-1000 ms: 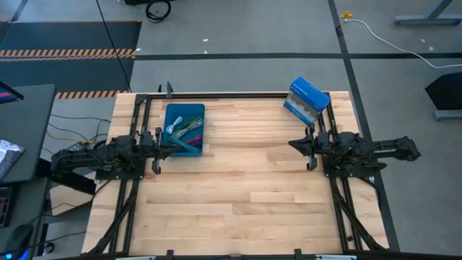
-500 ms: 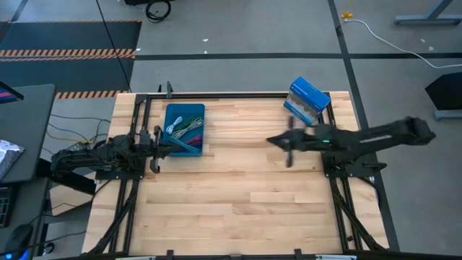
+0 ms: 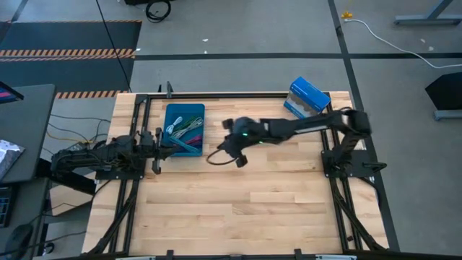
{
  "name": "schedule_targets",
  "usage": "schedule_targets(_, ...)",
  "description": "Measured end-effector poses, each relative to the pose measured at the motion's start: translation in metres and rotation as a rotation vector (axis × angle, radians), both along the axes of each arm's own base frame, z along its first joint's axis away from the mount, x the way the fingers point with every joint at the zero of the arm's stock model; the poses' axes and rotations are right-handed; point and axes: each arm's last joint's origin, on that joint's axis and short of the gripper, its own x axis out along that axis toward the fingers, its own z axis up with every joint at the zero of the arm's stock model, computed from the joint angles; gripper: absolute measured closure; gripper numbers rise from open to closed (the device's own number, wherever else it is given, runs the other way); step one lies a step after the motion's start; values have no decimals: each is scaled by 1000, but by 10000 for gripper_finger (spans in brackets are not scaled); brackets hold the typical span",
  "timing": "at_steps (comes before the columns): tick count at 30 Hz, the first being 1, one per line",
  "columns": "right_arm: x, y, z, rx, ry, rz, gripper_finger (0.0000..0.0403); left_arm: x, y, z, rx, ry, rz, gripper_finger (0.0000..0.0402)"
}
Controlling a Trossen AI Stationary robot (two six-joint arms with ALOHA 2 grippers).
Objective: Pick and place USB-C Cables
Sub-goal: Move the blue bin to the center of the table
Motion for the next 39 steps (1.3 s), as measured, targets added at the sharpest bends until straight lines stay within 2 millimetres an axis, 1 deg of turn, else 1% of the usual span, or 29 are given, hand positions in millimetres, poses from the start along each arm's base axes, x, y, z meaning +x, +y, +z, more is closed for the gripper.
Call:
schedule_targets(3, 17, -7, -14, -139, 142, 86, 388, 0, 0, -1, 0, 5, 0, 397)
schedule_targets(6, 28, -13, -31, -275, 261, 163, 376, 0, 0, -1, 0, 5, 0, 397)
schedule_targets(9, 36, -17, -45, -403, 353, 176, 349, 0, 0, -1, 0, 5, -1, 397)
schedule_targets(12, 42, -20, -56, -519, 408, 167, 310, 0, 0, -1, 0, 6, 0, 397)
schedule_targets(15, 46, -22, -57, -590, 394, 184, 267, 0, 0, -1, 1, 6, 0, 397)
schedule_targets(20, 55, -23, -47, -662, 264, 199, 196, 0, 0, -1, 11, 7, 0, 397)
schedule_targets(23, 60, -24, -42, -661, 171, 253, 168, 0, 0, 0, 11, 6, 0, 397)
schedule_targets(26, 66, -25, -41, -641, 88, 266, 162, 0, 0, 0, 7, 6, 0, 397)
schedule_targets(28, 67, -25, -42, -628, 73, 259, 164, 0, 0, 0, 6, 6, 0, 397)
schedule_targets(30, 73, -24, -46, -607, 23, 262, 168, 0, 0, 0, 1, 5, 0, 397)
schedule_targets(33, 77, -25, -60, -592, 37, 288, 174, 0, 0, -1, -1, 7, 0, 397)
schedule_targets(39, 83, -32, -92, -636, 89, 341, 177, 0, 0, -1, -27, 8, 10, 397)
